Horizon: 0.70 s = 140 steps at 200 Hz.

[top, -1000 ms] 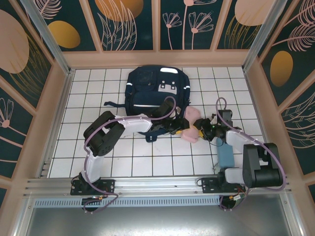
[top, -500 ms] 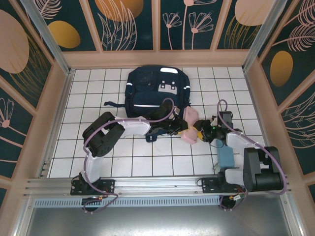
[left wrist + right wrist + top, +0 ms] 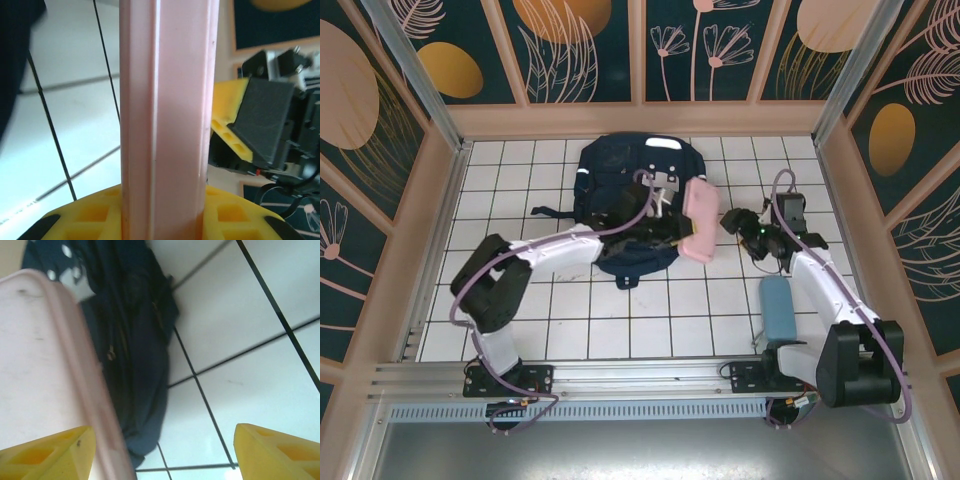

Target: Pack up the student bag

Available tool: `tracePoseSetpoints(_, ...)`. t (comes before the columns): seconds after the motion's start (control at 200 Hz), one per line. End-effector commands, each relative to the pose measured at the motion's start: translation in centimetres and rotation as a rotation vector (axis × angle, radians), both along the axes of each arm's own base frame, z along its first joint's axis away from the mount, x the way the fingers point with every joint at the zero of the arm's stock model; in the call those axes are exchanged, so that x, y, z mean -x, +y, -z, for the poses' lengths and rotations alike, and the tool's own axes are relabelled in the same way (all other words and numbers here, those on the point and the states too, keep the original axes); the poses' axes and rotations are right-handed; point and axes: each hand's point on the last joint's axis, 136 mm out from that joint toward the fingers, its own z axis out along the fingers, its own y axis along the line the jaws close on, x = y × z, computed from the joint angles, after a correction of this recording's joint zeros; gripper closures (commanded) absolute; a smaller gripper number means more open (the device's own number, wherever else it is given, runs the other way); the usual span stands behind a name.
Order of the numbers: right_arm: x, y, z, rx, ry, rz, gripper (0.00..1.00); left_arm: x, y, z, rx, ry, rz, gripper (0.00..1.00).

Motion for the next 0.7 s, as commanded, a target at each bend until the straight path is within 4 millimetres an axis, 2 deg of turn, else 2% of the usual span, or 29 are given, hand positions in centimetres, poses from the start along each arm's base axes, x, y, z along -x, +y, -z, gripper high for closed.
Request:
tracePoseSetpoints(0.0, -0.6, 1.0, -1.6, 0.023, -0.031, -0.045, 0.26, -3.2, 5.2, -2.9, -0.06, -0.133, -0.124, 0.94)
tracePoseSetpoints(0.18, -0.9, 6.5, -1.9, -0.158, 0.004, -0.121, 0.27, -5.9, 13.9, -2.9, -0.155, -0.155, -0.329, 0.95)
tracePoseSetpoints(0.265, -0.9, 9.1, -1.3, -0.229, 0.034, -0.145, 0.29, -6.5, 18.0, -2.9, -0.189, -0.159, -0.428, 0.95)
tracePoseSetpoints(0.36, -1.0, 11.4, -0.4, -0.278, 0.063, -0.172, 0.32, -6.6, 21.2, -3.5, -0.201, -0.172, -0.508, 0.94)
tracePoseSetpoints(0.375, -1.1, 11.7, -0.3, -0.281, 0.065, -0.174, 0.32, -6.2, 21.7, -2.7, -0.212, -0.158, -0.516, 0.94)
tracePoseSetpoints(0.5, -1.7, 13.1, 1.4, -0.286, 0.107, -0.178, 0.33, -5.6, 23.9, -2.3, -0.227, -0.15, -0.559, 0.94)
tracePoseSetpoints(0.696, -3.0, 14.5, 3.1, -0.267, 0.135, -0.199, 0.39, -5.1, 25.0, -1.9, -0.232, -0.142, -0.576, 0.94)
